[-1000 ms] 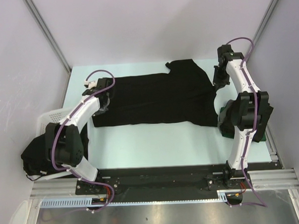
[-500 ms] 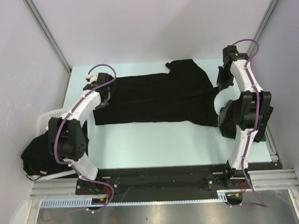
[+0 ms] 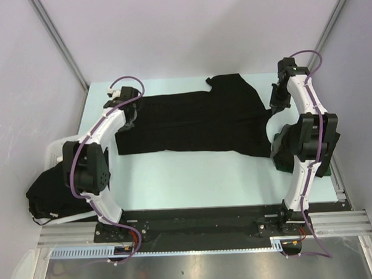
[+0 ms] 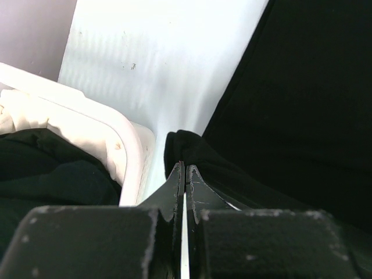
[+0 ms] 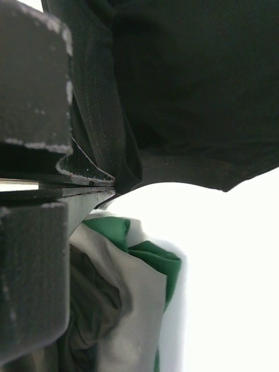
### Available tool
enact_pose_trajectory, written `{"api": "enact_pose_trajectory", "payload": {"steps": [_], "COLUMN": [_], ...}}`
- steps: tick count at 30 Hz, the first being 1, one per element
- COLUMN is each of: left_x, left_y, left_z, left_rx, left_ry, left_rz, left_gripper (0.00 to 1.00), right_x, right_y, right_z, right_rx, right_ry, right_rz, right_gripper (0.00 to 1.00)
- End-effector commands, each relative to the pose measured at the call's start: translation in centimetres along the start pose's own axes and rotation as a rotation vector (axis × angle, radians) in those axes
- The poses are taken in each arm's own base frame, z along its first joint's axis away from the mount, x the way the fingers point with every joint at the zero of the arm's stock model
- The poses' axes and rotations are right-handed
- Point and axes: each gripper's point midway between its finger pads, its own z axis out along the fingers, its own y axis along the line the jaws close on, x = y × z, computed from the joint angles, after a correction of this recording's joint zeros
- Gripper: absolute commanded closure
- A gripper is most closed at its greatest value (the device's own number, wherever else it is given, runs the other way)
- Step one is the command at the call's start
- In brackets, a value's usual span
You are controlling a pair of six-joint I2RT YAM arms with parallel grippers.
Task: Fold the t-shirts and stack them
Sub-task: Fold the flattened tshirt in 1/3 of the way
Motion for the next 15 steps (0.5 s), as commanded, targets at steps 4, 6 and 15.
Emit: {"api": "enact_pose_trajectory", "payload": {"steps": [4,6,15], "left_x": [-1.6,-1.8,-2.5], "left_y": [2.2,2.1,1.2], "left_z": [0.8,0.9,1.7], "left_rx": [-0.084,-0.081,-0.083], "left_ry": [-0.027,-0.026,-0.02], "left_rz": [0.002,0.005,0.013], "left_gripper": [1.0,1.0,1.0], "right_x": [-3.5,-3.6,-3.3], "right_y": [-2.0,-1.9,-2.1], "right_z": [-0.6,-0.4,0.6], "right_rx": [0.051,0.05,0.056], "right_ry": [-0.088,-0.088,-0.064], "right_rz": [0.009,0.009,0.01], "right_gripper": [1.0,1.0,1.0]}}
